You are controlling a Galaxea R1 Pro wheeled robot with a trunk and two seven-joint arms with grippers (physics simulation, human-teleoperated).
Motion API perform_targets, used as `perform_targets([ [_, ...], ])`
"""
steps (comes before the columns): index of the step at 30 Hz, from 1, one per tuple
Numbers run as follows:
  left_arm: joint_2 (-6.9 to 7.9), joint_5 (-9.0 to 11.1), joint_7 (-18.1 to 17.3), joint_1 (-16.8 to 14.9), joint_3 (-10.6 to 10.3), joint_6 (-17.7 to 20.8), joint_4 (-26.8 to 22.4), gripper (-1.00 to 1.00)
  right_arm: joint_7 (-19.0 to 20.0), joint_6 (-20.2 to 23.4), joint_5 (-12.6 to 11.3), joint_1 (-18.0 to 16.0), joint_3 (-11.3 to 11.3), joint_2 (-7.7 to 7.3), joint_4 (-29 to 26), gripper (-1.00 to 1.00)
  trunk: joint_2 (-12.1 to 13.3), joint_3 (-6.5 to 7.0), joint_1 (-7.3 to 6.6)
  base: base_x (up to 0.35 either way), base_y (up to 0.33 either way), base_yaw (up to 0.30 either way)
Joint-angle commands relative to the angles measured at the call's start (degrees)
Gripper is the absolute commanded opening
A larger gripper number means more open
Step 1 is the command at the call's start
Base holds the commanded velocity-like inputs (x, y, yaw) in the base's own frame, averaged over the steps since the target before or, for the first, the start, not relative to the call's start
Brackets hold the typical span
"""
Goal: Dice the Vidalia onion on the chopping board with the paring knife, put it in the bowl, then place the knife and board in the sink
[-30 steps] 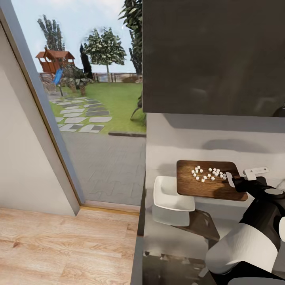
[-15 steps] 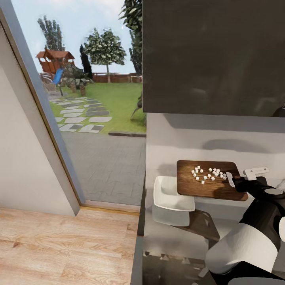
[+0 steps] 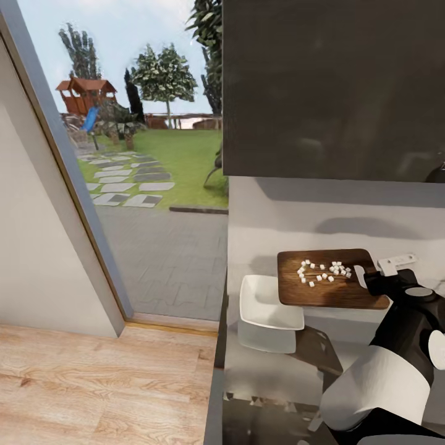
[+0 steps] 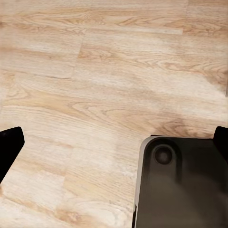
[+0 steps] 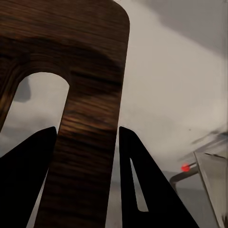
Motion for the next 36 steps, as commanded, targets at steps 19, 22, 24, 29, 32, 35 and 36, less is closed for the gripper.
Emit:
perform_targets([
  [19, 0.1, 0.6, 0.3, 0.0, -0.5, -0.1, -0.1, 1.0, 0.4, 0.2, 0.4, -0.1, 0.1, 0.04, 0.0, -1.0, -0.1, -0.11, 0.04, 0.0, 0.0, 0.0],
  [22, 0.1, 0.6, 0.3, 0.0, -0.5, -0.1, -0.1, 1.0, 0.4, 0.2, 0.4, -0.1, 0.1, 0.04, 0.0, -1.0, -0.1, -0.11, 0.04, 0.0, 0.0, 0.0],
  [24, 0.1, 0.6, 0.3, 0.0, -0.5, -0.1, -0.1, 1.0, 0.4, 0.2, 0.4, -0.1, 0.1, 0.04, 0.0, -1.0, -0.1, -0.11, 0.04, 0.0, 0.0, 0.0],
  [29, 0.1, 0.6, 0.3, 0.0, -0.5, -0.1, -0.1, 1.0, 0.4, 0.2, 3.7, -0.1, 0.1, 0.04, 0.0, -1.0, -0.1, -0.11, 0.04, 0.0, 0.0, 0.0],
  [32, 0.09, 0.6, 0.3, 0.0, -0.4, -0.1, -0.1, 1.0, 0.3, 0.2, 6.1, -0.1, 0.2, 0.04, 0.0, -1.0, -0.1, -0.11, 0.04, 0.0, 0.0, 0.0],
  [35, 0.03, 0.6, 0.3, 0.0, -0.4, 0.0, -0.1, 1.0, 0.3, 0.3, 6.7, -0.1, 0.2, 0.04, 0.0, -1.0, -0.1, -0.11, 0.04, 0.0, 0.0, 0.0],
  [36, 0.03, 0.6, 0.3, 0.0, -0.4, 0.0, -0.1, 1.0, 0.2, 0.3, 6.9, -0.1, 0.2, 0.04, 0.0, -1.0, -0.1, -0.11, 0.04, 0.0, 0.0, 0.0],
])
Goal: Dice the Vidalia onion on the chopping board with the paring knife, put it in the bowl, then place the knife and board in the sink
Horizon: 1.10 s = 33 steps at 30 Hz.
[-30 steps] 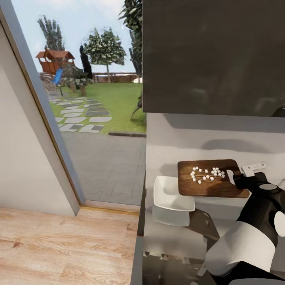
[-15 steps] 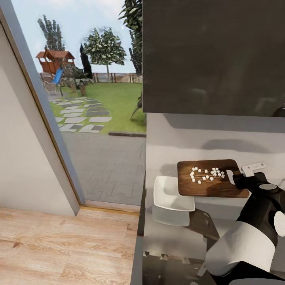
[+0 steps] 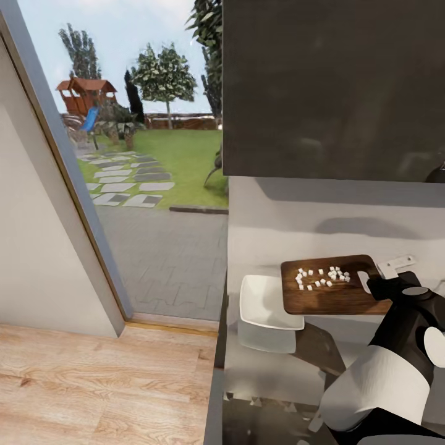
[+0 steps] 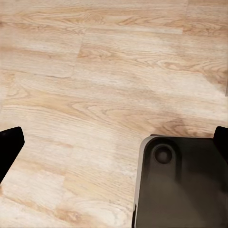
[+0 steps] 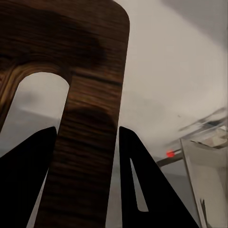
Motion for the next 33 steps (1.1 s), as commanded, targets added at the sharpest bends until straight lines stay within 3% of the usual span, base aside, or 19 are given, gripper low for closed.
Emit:
perform_targets([
  [1, 0.09, 0.6, 0.3, 0.0, -0.5, -0.1, -0.1, 1.0, 0.3, 0.2, 0.2, -0.1, -0.1, 0.04, -0.1, -1.0, -0.1, -0.11, 0.04, 0.0, 0.0, 0.0],
  [12, 0.08, 0.6, 0.3, 0.0, -0.5, -0.1, -0.1, 1.0, 0.2, 0.4, 0.5, -0.1, 0.2, 0.04, -0.1, -1.0, -0.1, -0.11, 0.04, 0.0, 0.0, 0.0],
  [17, 0.08, 0.6, 0.4, 0.0, -0.5, -0.1, -0.1, 1.0, 0.2, 0.6, 0.5, -0.1, 3.5, 0.04, -0.1, -1.0, -0.1, -0.11, 0.04, 0.0, 0.0, 0.0],
  [21, 0.08, 0.6, 0.4, 0.0, -0.5, -0.1, -0.1, 1.0, 0.2, 1.6, 0.5, -0.1, 4.8, 0.04, -0.1, -1.0, -0.1, -0.11, 0.04, 0.0, 0.0, 0.0],
  [33, 0.08, 0.6, 0.4, 0.0, -0.5, -0.2, -0.1, 1.0, 0.2, 2.0, 0.5, -0.1, 5.0, 0.04, -0.1, -1.0, -0.1, -0.11, 0.04, 0.0, 0.0, 0.0],
])
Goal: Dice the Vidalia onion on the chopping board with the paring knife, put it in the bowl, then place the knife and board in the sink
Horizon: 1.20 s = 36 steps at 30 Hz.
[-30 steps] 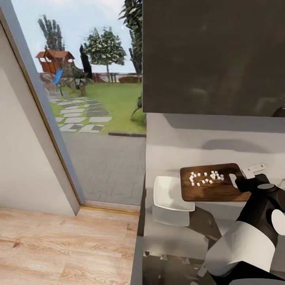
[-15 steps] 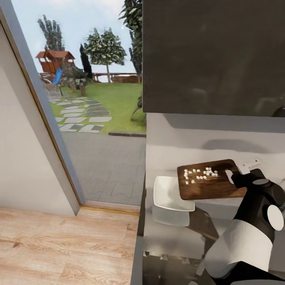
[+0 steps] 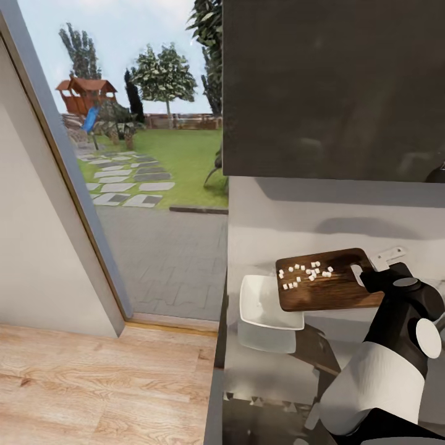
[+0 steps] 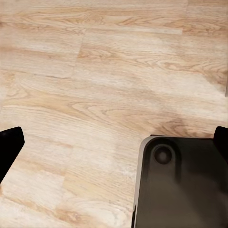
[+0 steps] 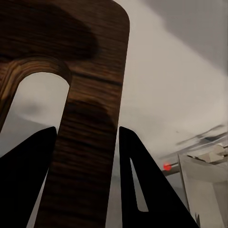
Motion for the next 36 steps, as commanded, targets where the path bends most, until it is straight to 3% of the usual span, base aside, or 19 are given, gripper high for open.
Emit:
perform_targets([
  [1, 0.1, 0.6, 0.3, 0.0, -0.5, -0.1, -0.1, 1.0, 0.3, 0.1, 0.2, -0.1, -0.1, 0.04, -0.1, -1.0, -0.1, -0.11, 0.04, 0.0, 0.0, 0.0],
  [19, 0.1, 0.6, 0.3, 0.0, -0.5, -0.1, -0.1, 1.0, 0.3, 0.1, 0.3, -0.1, 0.1, 0.04, -0.1, -1.0, -0.1, -0.11, 0.04, 0.0, 0.0, 0.0],
  [26, 0.11, 0.6, 0.3, 0.0, -0.5, -0.1, -0.1, 1.0, 0.1, 0.7, 1.0, -0.1, 3.7, 0.04, -0.1, -1.0, -0.1, -0.11, 0.04, 0.0, 0.0, 0.0],
  [36, 0.1, 0.6, 0.3, 0.0, -0.5, -0.1, -0.1, 1.0, 0.1, 1.2, 2.7, -0.1, 4.1, 0.04, -0.1, -1.0, -0.1, -0.11, 0.04, 0.0, 0.0, 0.0],
])
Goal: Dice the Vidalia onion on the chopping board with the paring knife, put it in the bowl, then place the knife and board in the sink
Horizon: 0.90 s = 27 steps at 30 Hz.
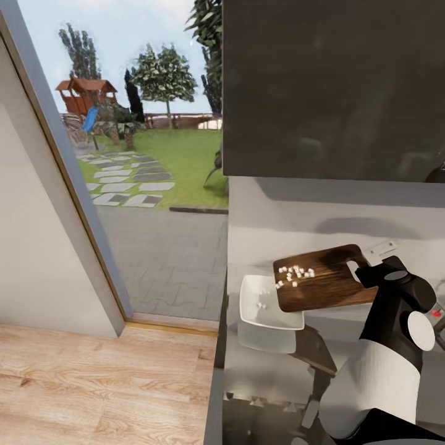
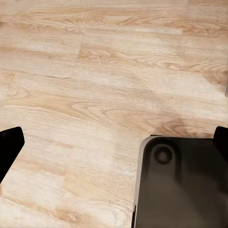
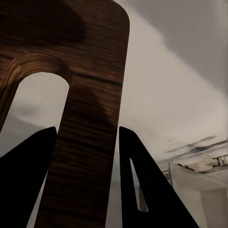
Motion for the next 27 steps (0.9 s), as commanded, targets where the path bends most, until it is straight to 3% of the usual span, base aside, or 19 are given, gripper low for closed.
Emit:
perform_targets([
  [1, 0.1, 0.6, 0.3, 0.0, -0.5, -0.1, -0.1, 1.0, 0.3, 0.1, 0.2, -0.1, -0.1, 0.04, -0.1, -1.0, -0.1, -0.11, 0.04, 0.0, 0.0, 0.0],
  [12, 0.1, 0.6, 0.3, 0.0, -0.4, 0.0, -0.1, 1.0, 0.3, 0.2, 0.4, -0.1, 0.3, 0.04, -0.1, -1.0, -0.1, -0.11, 0.04, 0.0, 0.0, 0.0],
  [18, 0.1, 0.6, 0.3, 0.0, -0.4, 0.0, -0.1, 1.0, 0.3, 0.3, 3.9, -0.1, 2.7, 0.04, -0.1, -1.0, -0.1, -0.11, 0.04, 0.0, 0.0, 0.0],
  [27, 0.01, 0.6, 0.3, 0.0, -0.5, 0.0, -0.1, 1.0, 0.3, 1.0, 4.5, -0.1, 3.2, 0.04, -0.1, -1.0, -0.1, -0.11, 0.04, 0.0, 0.0, 0.0],
])
